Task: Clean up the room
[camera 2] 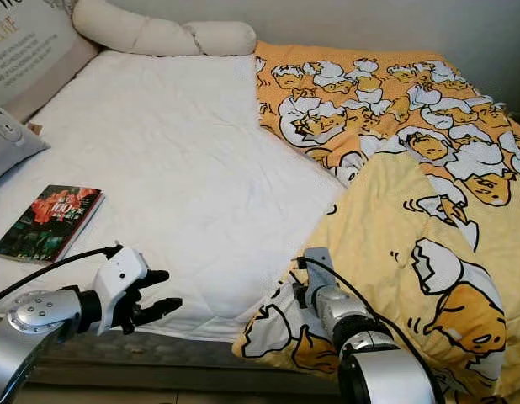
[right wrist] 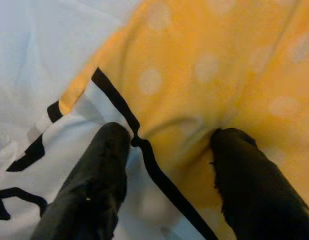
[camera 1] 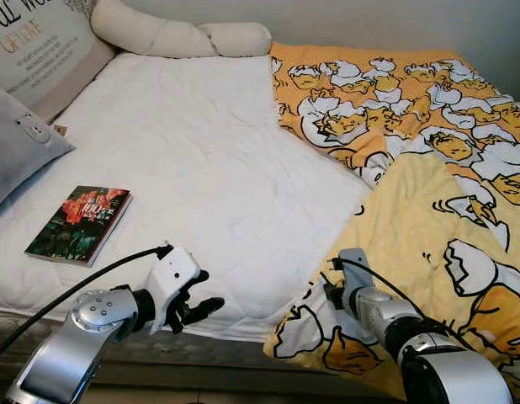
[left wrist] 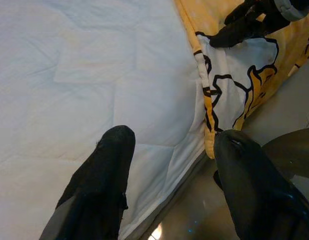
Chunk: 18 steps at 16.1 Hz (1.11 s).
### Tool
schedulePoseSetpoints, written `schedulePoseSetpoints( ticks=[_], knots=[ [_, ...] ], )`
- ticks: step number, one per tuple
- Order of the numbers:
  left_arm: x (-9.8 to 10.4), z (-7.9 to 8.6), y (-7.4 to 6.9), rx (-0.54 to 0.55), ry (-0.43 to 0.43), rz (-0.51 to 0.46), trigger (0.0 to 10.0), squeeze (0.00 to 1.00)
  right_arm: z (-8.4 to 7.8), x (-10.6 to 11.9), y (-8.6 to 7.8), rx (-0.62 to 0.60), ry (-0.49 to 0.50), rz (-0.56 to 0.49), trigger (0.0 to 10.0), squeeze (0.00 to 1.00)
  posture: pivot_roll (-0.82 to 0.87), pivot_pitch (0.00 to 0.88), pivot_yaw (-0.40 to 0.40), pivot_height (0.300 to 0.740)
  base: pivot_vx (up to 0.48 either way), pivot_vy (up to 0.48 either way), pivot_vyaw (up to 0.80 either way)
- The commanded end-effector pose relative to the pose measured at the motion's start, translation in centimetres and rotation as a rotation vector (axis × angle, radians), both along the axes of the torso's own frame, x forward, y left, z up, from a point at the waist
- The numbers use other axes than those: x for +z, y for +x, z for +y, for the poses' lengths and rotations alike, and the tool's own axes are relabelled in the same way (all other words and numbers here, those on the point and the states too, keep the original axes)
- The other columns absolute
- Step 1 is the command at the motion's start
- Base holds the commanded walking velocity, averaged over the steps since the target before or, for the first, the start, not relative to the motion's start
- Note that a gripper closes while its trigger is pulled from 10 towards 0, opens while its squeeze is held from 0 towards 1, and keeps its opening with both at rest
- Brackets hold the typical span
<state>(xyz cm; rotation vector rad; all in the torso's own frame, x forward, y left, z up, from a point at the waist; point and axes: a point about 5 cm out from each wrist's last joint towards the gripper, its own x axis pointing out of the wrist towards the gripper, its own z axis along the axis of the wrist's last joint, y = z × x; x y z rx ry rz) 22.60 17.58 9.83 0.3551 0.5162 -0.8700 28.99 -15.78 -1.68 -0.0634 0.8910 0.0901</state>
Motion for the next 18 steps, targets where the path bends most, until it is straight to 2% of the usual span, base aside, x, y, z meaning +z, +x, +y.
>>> schedulePoseSetpoints(
  ticks=[1, 13, 16, 18],
  knots=[
    [0.40, 0.13, -0.01, -0.004, 0.004, -0.008, 10.0, 0.00, -0.25, -0.26, -0.30, -0.019, 0.003, 0.018, 0.0, 0.00, 0.20, 0.000, -0.008, 0.740, 0.000, 0.000, 0.00],
    [0.29, -0.27, 0.30, -0.012, 0.002, -0.017, 10.0, 0.00, -1.02, 0.03, -0.06, -0.005, 0.033, -0.019, 0.0, 0.00, 0.18, 0.000, -0.008, 0.740, 0.000, 0.000, 0.00],
    [0.29, -0.30, 0.39, -0.013, 0.003, -0.018, 10.0, 0.00, -0.88, 0.25, 0.14, 0.068, 0.039, -0.038, 0.0, 0.00, 0.18, 0.000, -0.008, 0.740, 0.000, 0.000, 0.00],
    [0.38, -0.32, 0.49, -0.010, 0.002, -0.022, 10.0, 0.00, -0.47, 0.67, 0.39, 0.210, 0.068, -0.067, 0.0, 0.00, 0.18, 0.000, -0.008, 0.740, 0.000, 0.000, 0.00]
  ],
)
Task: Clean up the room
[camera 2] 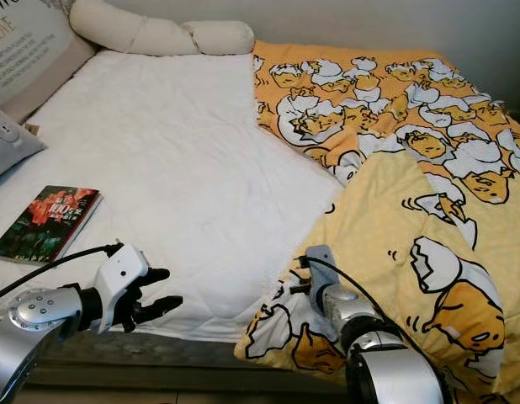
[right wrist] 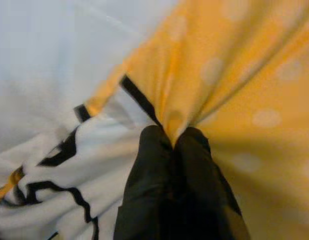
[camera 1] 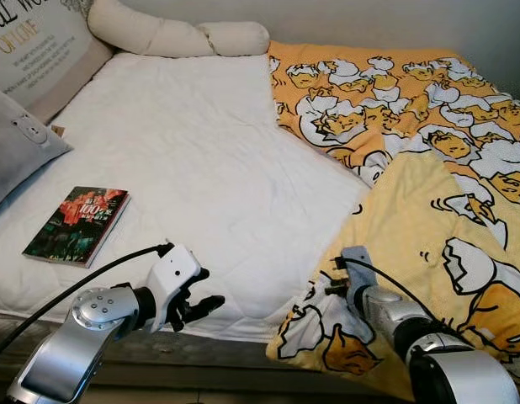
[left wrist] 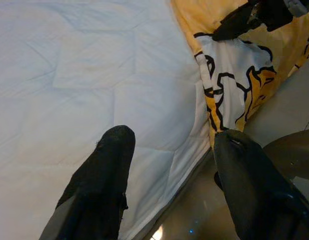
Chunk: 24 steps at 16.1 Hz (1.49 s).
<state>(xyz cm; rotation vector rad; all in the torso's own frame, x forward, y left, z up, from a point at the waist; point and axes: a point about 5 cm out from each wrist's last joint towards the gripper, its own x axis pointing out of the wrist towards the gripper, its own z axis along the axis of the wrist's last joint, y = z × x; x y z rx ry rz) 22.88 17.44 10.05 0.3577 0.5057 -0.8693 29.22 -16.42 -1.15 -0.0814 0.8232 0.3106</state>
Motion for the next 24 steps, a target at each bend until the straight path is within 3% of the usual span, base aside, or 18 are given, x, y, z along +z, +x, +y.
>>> schedulePoseSetpoints(
  ticks=[1, 2, 3, 4, 7, 9, 11, 12, 13, 14, 16, 18, 21, 22, 23, 24],
  knots=[
    [0.2, -0.1, 0.2, -0.005, 0.004, -0.013, 10.0, 0.00, 0.6, 0.6, 0.2, 0.151, 0.074, -0.034, 0.0, 0.00, 0.17, 0.000, -0.009, 0.740, 0.000, 0.000, 0.00],
    [0.1, 0.0, 0.3, -0.002, 0.006, -0.015, 10.0, 0.00, 0.6, 0.9, -0.3, 0.324, 0.146, -0.036, 0.0, 0.00, 0.17, 0.000, -0.008, 0.740, 0.000, 0.000, 0.00],
    [0.1, 0.0, 0.3, -0.001, 0.005, -0.015, 10.0, 0.00, 0.4, 0.8, -0.8, 0.407, 0.161, -0.021, 0.0, 0.00, 0.16, 0.000, -0.007, 0.740, 0.000, 0.000, 0.00],
    [0.0, -0.1, 0.3, -0.002, 0.003, -0.015, 10.0, 0.00, -0.2, 0.4, -2.4, 0.590, 0.172, 0.027, 0.0, 0.00, 0.15, 0.000, -0.002, 0.740, 0.000, 0.000, 0.00],
    [0.1, -0.3, 0.5, -0.012, -0.003, -0.018, 10.0, 0.00, -1.2, -0.4, -5.8, 0.854, 0.211, 0.127, 0.0, 0.00, 0.14, 0.000, 0.006, 0.740, 0.000, 0.000, 0.00],
    [0.1, -0.5, 0.8, -0.017, -0.004, -0.021, 10.0, 0.00, -1.1, -0.6, -7.3, 0.960, 0.261, 0.198, 0.0, 0.00, 0.13, 0.000, 0.012, 0.740, 0.000, 0.000, 0.00],
    [0.0, -0.8, 1.0, -0.024, -0.007, -0.024, 10.0, 0.00, -1.5, -1.7, -8.4, 0.973, 0.225, 0.243, 0.0, 0.00, 0.13, 0.000, 0.016, 0.740, 0.000, 0.000, 0.00],
    [0.0, -0.9, 1.2, -0.028, -0.008, -0.026, 10.0, 0.00, -2.1, -3.4, -9.7, 0.910, 0.127, 0.254, 5.0, 0.00, 0.13, 0.000, 0.018, 0.740, 0.000, 0.000, 0.00],
    [0.0, -0.9, 1.3, -0.030, -0.007, -0.027, 10.0, 0.00, -2.4, -4.5, -10.9, 0.846, 0.092, 0.289, 10.0, 0.00, 0.13, 0.000, 0.019, 0.740, 0.000, 0.000, 0.00],
    [0.0, -0.9, 1.3, -0.031, -0.006, -0.028, 10.0, 0.00, -2.4, -5.1, -11.5, 0.819, 0.083, 0.322, 10.0, 1.00, 0.13, 0.000, 0.019, 0.740, 0.000, 0.000, 0.00],
    [0.1, -0.9, 1.5, -0.032, -0.005, -0.030, 10.0, 0.00, -2.3, -6.0, -12.7, 0.813, 0.028, 0.333, 10.0, 1.00, 0.13, 0.000, 0.017, 0.740, 0.000, 0.000, 0.00],
    [0.2, -0.9, 1.6, -0.030, -0.005, -0.036, 10.0, 0.00, -1.1, -6.5, -12.9, 0.825, -0.019, 0.311, 10.0, 1.00, 0.14, 0.000, 0.010, 0.740, 0.000, 0.000, 0.00],
    [0.2, -0.7, 1.5, -0.029, -0.001, -0.038, 10.0, 0.00, 0.2, -6.2, -11.6, 0.814, -0.027, 0.229, 10.0, 1.00, 0.15, 0.000, 0.010, 0.740, 0.000, 0.000, 0.00],
    [0.2, -0.5, 1.5, -0.030, 0.003, -0.039, 10.0, 0.00, 1.0, -5.5, -10.2, 0.788, -0.020, 0.143, 10.0, 1.00, 0.14, 0.000, 0.013, 0.740, 0.000, 0.000, 0.00],
    [0.2, -0.5, 1.5, -0.031, 0.003, -0.039, 10.0, 0.00, 1.2, -5.4, -9.9, 0.774, -0.014, 0.119, 10.0, 1.00, 0.14, 0.000, 0.013, 0.740, 0.000, 0.000, 0.00],
    [0.2, -0.5, 1.6, -0.031, 0.005, -0.041, 10.0, 0.00, 0.9, -4.1, -8.1, 0.743, 0.004, 0.046, 10.0, 1.00, 0.14, 0.000, 0.014, 0.740, 0.000, 0.000, 0.00]
  ],
)
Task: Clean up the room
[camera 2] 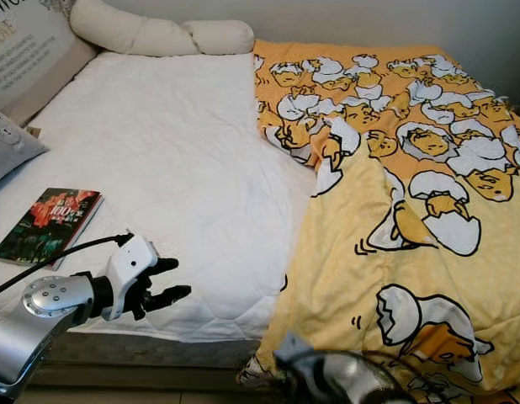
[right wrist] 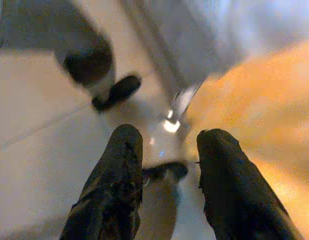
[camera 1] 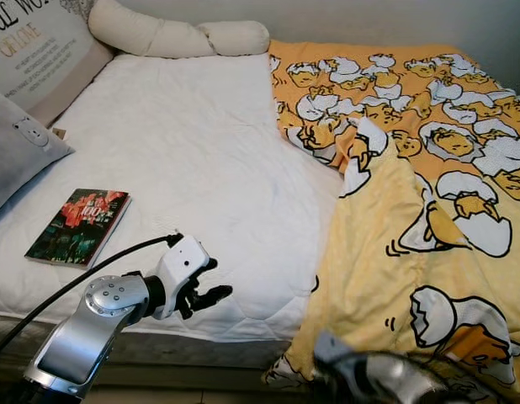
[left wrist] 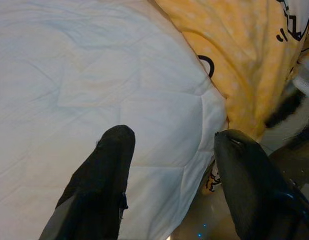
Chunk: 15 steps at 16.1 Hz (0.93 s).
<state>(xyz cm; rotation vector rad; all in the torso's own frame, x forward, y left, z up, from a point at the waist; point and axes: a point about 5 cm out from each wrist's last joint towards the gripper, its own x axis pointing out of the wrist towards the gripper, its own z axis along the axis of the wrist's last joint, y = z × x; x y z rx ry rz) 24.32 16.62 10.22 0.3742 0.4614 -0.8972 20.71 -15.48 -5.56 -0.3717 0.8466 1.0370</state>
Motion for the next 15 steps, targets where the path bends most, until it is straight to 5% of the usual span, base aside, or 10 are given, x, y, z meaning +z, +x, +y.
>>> schedulePoseSetpoints(
  ticks=[1, 3, 5, 7, 11, 15],
  knots=[
    [0.1, 0.3, 0.2, 0.004, 0.015, -0.006, 10.0, 0.00, -2.6, 5.4, 6.3, -0.088, 0.101, -0.170, 10.0, 1.00, 0.14, 0.000, 0.015, 0.740, 0.000, 0.000, 0.00],
    [0.1, 0.3, 0.3, 0.003, 0.015, -0.007, 10.0, 0.00, -2.7, 7.5, 8.4, -0.142, 0.141, -0.253, 10.0, 1.00, 0.14, 0.000, 0.019, 0.740, 0.000, 0.000, 0.00],
    [0.0, 0.0, 0.3, -0.004, 0.015, -0.006, 10.0, 0.00, -1.9, 9.6, 11.6, -0.371, 0.097, -0.437, 10.0, 1.00, 0.13, 0.000, 0.025, 0.740, 0.000, 0.000, 0.00],
    [0.0, -0.1, 0.4, -0.010, 0.016, -0.006, 10.0, 0.00, -0.9, 9.9, 12.5, -0.559, 0.141, -0.457, 10.0, 1.00, 0.13, 0.000, 0.030, 0.740, 0.000, 0.000, 0.00],
    [0.0, -0.2, 0.6, 0.002, 0.016, -0.021, 10.0, 0.00, 0.3, 9.2, 12.6, -0.767, 0.170, -0.404, 10.0, 1.00, 0.14, 0.000, 0.030, 0.740, 0.000, 0.000, 0.00],
    [0.0, -0.3, 0.1, -0.004, 0.018, -0.015, 10.0, 0.00, 1.4, 7.7, 11.9, -0.876, 0.005, -0.370, 10.0, 1.00, 0.16, 0.000, 0.023, 0.740, 0.000, 0.000, 0.00]
  ],
)
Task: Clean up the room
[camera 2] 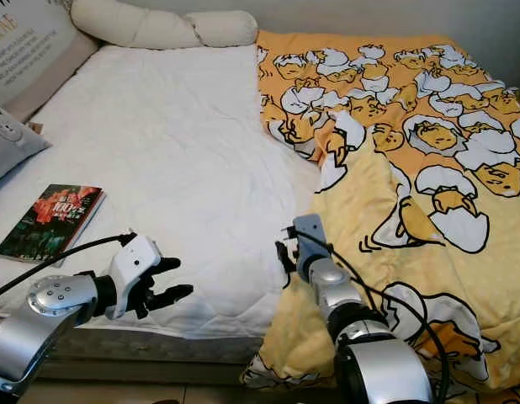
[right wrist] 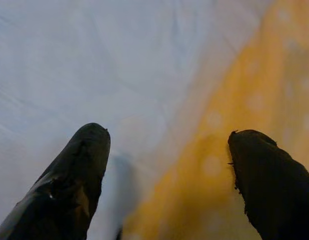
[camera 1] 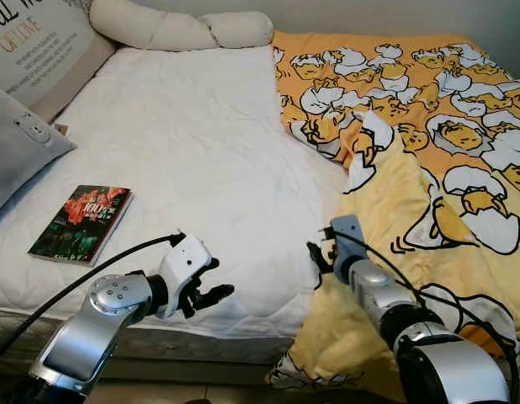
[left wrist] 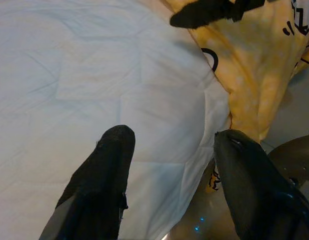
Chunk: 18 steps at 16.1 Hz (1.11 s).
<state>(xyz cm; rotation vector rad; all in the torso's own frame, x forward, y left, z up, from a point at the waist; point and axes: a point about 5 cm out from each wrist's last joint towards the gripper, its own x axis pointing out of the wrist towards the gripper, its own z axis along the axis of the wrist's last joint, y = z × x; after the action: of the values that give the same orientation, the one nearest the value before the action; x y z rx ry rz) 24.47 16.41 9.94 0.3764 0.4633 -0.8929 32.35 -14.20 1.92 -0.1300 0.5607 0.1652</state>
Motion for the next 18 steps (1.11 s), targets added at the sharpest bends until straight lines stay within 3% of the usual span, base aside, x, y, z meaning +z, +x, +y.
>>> schedulePoseSetpoints(
  ticks=[1, 2, 5, 6, 7, 8, 18],
  knots=[
    [0.2, 0.0, -0.2, -0.008, 0.016, -0.012, 10.0, 0.00, 0.2, -0.2, -0.1, -0.025, -0.049, 0.042, 10.0, 0.62, 0.17, 0.000, 0.021, 0.740, 0.000, 0.000, 0.00],
    [0.3, 0.1, -0.4, -0.008, 0.017, -0.011, 10.0, 0.00, 0.0, -0.9, -0.6, -0.034, -0.090, 0.087, 10.0, 0.00, 0.18, 0.000, 0.019, 0.740, 0.000, 0.000, 0.00],
    [0.3, 0.3, -0.7, -0.003, 0.025, -0.004, 10.0, 0.00, 0.5, -3.1, -2.7, -0.028, -0.079, 0.217, 10.0, 0.00, 0.18, 0.000, 0.018, 0.740, 0.000, 0.000, 0.00],
    [0.4, 0.5, -0.9, -0.001, 0.028, -0.001, 10.0, 0.00, 0.6, -3.5, -3.1, -0.026, -0.076, 0.235, 4.5, 0.00, 0.21, 0.000, 0.016, 0.740, 0.000, 0.000, 0.00],
    [0.5, 0.6, -1.1, 0.001, 0.031, 0.001, 10.0, 0.00, 0.7, -3.6, -3.2, -0.039, -0.049, 0.243, 1.6, 0.00, 0.21, 0.000, 0.017, 0.740, 0.000, 0.000, 0.00],
    [0.5, 0.8, -1.2, 0.003, 0.035, 0.004, 10.0, 0.00, 0.7, -3.6, -3.2, -0.046, -0.038, 0.245, 0.0, 0.00, 0.21, 0.000, 0.019, 0.740, 0.000, 0.000, 0.00],
    [0.6, 0.3, -0.3, -0.007, 0.033, -0.005, 10.0, 0.00, -0.8, -3.4, -3.1, -0.040, 0.000, 0.245, 0.0, 0.00, 0.19, 0.000, 0.033, 0.740, 0.000, 0.000, 0.00]
  ],
)
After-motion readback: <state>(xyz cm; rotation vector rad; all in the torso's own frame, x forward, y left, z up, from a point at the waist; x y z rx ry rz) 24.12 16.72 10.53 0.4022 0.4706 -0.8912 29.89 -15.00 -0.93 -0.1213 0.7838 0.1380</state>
